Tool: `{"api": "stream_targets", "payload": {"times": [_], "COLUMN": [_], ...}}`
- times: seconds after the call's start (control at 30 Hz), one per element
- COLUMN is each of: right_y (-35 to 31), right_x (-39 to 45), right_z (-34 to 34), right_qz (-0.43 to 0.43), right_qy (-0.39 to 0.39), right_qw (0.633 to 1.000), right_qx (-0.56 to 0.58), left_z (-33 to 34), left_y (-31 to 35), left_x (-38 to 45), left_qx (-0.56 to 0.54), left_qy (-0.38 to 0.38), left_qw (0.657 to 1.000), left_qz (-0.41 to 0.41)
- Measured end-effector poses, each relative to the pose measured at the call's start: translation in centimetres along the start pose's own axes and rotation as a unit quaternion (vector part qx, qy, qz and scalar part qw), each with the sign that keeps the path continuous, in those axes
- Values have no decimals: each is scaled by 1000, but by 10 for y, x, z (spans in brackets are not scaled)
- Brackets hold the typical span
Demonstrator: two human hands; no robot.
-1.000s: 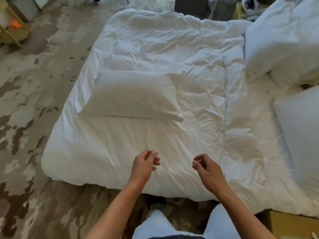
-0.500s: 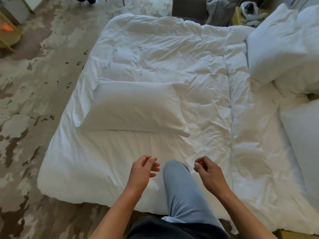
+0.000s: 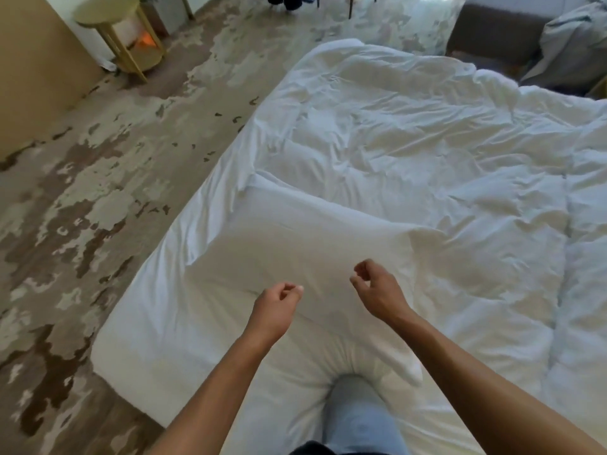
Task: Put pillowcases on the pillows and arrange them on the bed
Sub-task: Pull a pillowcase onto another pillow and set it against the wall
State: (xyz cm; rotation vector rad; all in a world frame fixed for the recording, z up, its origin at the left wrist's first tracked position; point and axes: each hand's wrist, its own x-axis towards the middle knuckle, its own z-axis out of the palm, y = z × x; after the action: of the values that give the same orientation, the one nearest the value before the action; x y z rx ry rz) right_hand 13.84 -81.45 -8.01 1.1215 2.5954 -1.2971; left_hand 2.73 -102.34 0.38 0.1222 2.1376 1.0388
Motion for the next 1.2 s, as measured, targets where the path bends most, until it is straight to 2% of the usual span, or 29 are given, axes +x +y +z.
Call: {"api": "stream_targets", "payload": {"times": [0.2, 0.37, 0.43, 0.53, 0.77, 0.93, 1.03, 1.1, 1.2], "right_y": [29, 61, 69, 76, 85, 84, 77, 72, 68], "right_x": [127, 178, 172, 139, 36, 4, 21, 38, 57], "right_z": [-27, -33, -23, 1, 25, 26, 15, 4, -2], "right_qz": [35, 38, 33, 20, -5, -27, -4, 15, -7], "right_qy": [-18, -88, -98, -89, -150, -178, -152, -86, 1], "right_qw": [996, 980, 971, 972, 961, 959, 974, 988, 987], "right_qx": [-81, -173, -215, -217, -232, -220, -171, -127, -158], "left_z": [59, 98, 104, 105, 108, 101, 95, 91, 81], "left_y": [74, 77, 69, 63, 74, 57, 40, 32, 19], "left_x": [124, 190, 204, 220, 249, 254, 241, 229, 208], "left_qx": [129, 290, 341, 400, 544, 627, 625, 616, 600], "left_qy": [-36, -64, -69, -68, -86, -119, -107, -94, -76], "left_qw": [989, 954, 936, 910, 819, 756, 762, 770, 783], "left_qz": [55, 53, 56, 86, 160, 142, 131, 137, 146]}}
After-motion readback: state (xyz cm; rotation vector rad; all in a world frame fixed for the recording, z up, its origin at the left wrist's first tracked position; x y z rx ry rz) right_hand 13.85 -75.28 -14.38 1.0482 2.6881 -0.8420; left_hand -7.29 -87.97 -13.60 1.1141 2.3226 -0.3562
